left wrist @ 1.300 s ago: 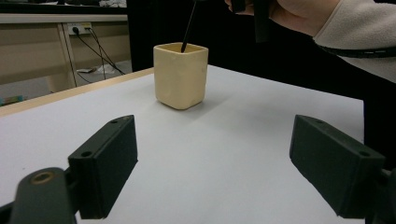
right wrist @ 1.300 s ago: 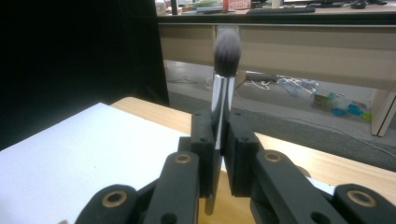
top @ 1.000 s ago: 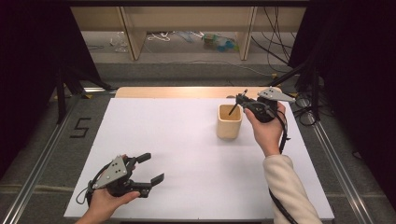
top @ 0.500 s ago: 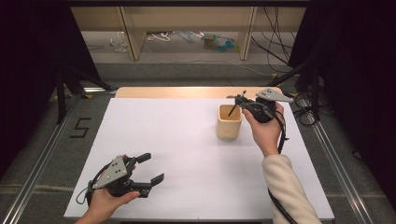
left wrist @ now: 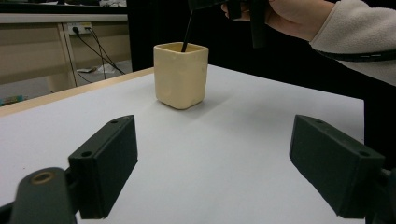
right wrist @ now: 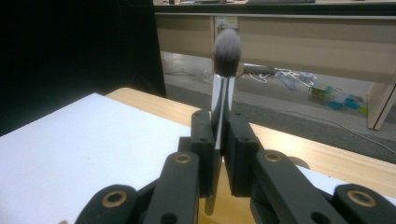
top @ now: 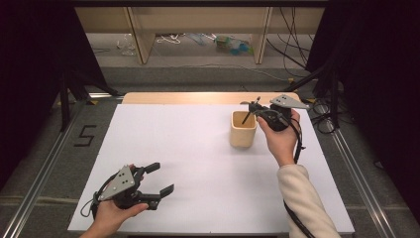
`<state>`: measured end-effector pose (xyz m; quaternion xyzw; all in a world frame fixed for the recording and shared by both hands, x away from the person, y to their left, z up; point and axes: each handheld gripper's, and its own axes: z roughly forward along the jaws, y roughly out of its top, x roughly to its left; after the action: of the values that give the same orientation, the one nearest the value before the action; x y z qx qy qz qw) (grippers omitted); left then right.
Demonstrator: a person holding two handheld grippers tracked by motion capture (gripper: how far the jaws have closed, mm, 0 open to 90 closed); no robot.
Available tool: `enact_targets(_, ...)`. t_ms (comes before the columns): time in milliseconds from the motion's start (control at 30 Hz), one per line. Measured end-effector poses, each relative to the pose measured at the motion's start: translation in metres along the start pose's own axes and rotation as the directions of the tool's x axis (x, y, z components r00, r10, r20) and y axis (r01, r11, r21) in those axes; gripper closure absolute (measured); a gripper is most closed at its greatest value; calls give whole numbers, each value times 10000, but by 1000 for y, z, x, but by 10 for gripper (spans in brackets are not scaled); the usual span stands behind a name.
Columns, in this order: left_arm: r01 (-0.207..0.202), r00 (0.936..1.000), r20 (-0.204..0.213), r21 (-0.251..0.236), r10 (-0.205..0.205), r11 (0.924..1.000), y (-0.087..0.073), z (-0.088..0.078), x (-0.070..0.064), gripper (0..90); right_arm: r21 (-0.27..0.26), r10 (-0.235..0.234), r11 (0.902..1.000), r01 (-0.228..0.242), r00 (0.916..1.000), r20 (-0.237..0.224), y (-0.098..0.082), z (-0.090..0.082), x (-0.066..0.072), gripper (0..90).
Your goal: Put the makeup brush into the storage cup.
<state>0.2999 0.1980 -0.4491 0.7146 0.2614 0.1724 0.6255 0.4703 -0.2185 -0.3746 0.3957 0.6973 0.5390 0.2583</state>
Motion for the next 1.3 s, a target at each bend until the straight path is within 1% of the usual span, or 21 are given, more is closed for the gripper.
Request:
enact_targets(67,15,10000,4,-8,-15,10000,0,0,0,151,42,102,9999,-102,9999,-48,-1,0,1,837)
enact_targets(100,9,10000,-2,-12,-9,10000,0,0,0,151,-40,91,10000,-92,9999,-68,-1,1,0,837)
enact_targets(167,14,10000,3,-15,-14,10000,0,0,0,151,-16,85,10000,-85,10000,-25,-1,1,0,837)
enact_targets(233,16,10000,3,-19,-16,10000,0,0,0,151,-56,-25,10000,25,10000,8,-2,2,-1,837)
enact_targets(267,15,10000,7,-18,-15,10000,0,0,0,151,66,69,10000,-69,10000,-19,-2,1,0,837)
enact_targets(300,18,10000,5,-17,-18,10000,0,0,0,151,105,41,9999,-41,10000,0,-2,1,0,837)
enact_targets(400,17,10000,6,-23,-17,10000,0,0,0,151,85,-8,10000,8,10000,50,-2,2,0,837)
enact_targets(467,10,10000,1,-25,-10,10000,0,0,0,151,-86,28,10000,-28,10000,11,-3,3,0,837)
enact_targets(533,21,10000,1,-36,-21,10000,0,0,0,151,111,-21,9999,20,10000,71,-2,2,-1,837)
enact_targets(600,17,10000,5,-32,-17,10000,0,0,0,151,-62,-7,10000,7,10000,55,-3,3,-1,837)
enact_targets(633,23,10000,6,-26,-23,10000,0,0,0,151,-64,-26,10000,26,10000,64,-3,3,-1,837)
enact_targets(700,13,10000,6,-20,-13,10000,0,0,0,151,-27,-6,10000,6,10000,52,-4,3,-1,837)
enact_targets(733,19,10000,5,-26,-19,10000,0,0,0,151,133,-20,9999,19,10000,70,-3,2,-1,837)
enact_targets(833,11,10000,5,-18,-11,10000,0,0,0,151,11,-24,10000,24,10000,12,-4,4,-1,837)
enact_targets(900,21,10000,9,-24,-21,10000,0,0,0,151,4,-61,10000,61,9999,95,-5,4,-1,837)
enact_targets(933,20,10000,12,-18,-20,10000,0,0,0,151,134,-97,9999,96,9999,97,-4,4,-1,837)
enact_targets(1100,38,10000,15,-23,-38,10000,0,0,0,151,118,28,9999,-29,10000,52,-6,5,-2,837)
enact_targets(1133,34,10000,11,-23,-34,10000,0,0,0,151,273,37,9996,-40,10000,87,-6,4,-1,837)
enact_targets(1300,41,10000,19,-12,-41,10000,0,0,0,151,304,22,9995,-24,10000,85,-7,5,-1,837)
